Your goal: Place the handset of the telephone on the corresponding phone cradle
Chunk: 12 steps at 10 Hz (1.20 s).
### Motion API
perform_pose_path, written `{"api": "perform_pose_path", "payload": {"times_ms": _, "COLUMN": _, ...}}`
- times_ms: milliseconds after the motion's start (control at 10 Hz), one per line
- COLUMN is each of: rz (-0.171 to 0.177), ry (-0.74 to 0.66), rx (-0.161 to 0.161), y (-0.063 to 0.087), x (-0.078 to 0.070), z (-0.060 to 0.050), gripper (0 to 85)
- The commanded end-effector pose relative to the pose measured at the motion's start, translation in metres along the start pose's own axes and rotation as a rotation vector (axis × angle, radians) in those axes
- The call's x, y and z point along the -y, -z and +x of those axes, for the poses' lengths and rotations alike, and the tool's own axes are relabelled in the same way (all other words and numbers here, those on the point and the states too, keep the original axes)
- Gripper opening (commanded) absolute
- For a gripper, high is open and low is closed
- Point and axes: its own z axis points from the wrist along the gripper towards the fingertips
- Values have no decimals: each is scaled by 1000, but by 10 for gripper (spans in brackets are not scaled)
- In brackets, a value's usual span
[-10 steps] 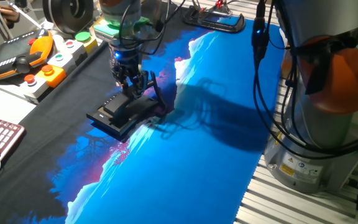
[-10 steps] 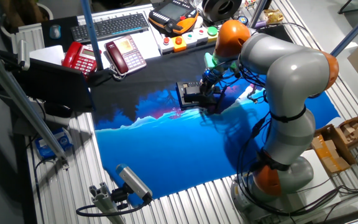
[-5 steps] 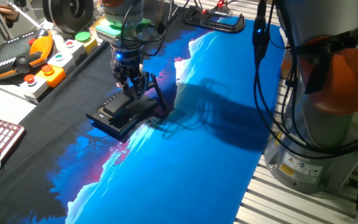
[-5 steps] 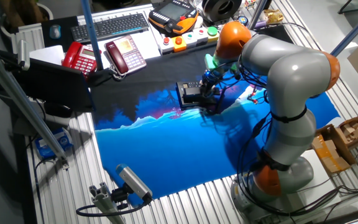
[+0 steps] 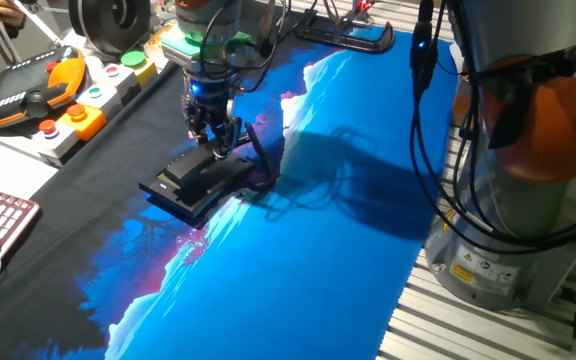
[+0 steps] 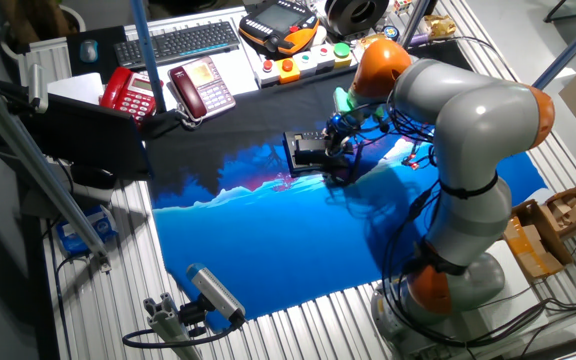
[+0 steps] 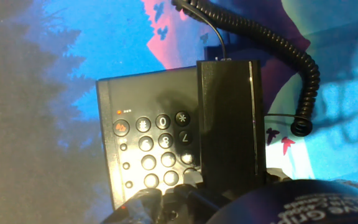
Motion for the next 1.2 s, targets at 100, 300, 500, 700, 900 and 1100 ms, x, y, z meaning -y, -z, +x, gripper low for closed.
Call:
{"api": "perform_pose_path", "payload": {"times_ms": 100, "rz": 4, "ry": 11, "rx": -2, "y": 0, "x": 0, "z": 0, "gripper": 7}}
{"api": "perform_pose_path", "payload": {"times_ms": 300, "rz": -3, "ry": 28, "rx": -1, "y": -2, "x": 3, "z": 1, "gripper": 7}}
{"api": "perform_pose_path", "payload": {"times_ms": 500, "rz": 10, "ry": 32, "rx": -17, "y": -7, "x": 8, "z": 3, "gripper": 7}}
{"api": "perform_pose_path", "payload": {"times_ms": 700, "rz": 31, "ry": 38, "rx": -25, "y": -10, "x": 9, "z": 2, "gripper": 7}}
{"api": "perform_pose_path", "payload": {"times_ms": 900, "rz": 40, "ry": 49, "rx": -31, "y": -13, "x": 11, "z": 2, "gripper": 7}}
{"api": "perform_pose_path", "payload": {"times_ms": 1100, "rz": 43, "ry": 58, "rx": -39, "y": -19, "x": 14, "z": 3, "gripper": 7}}
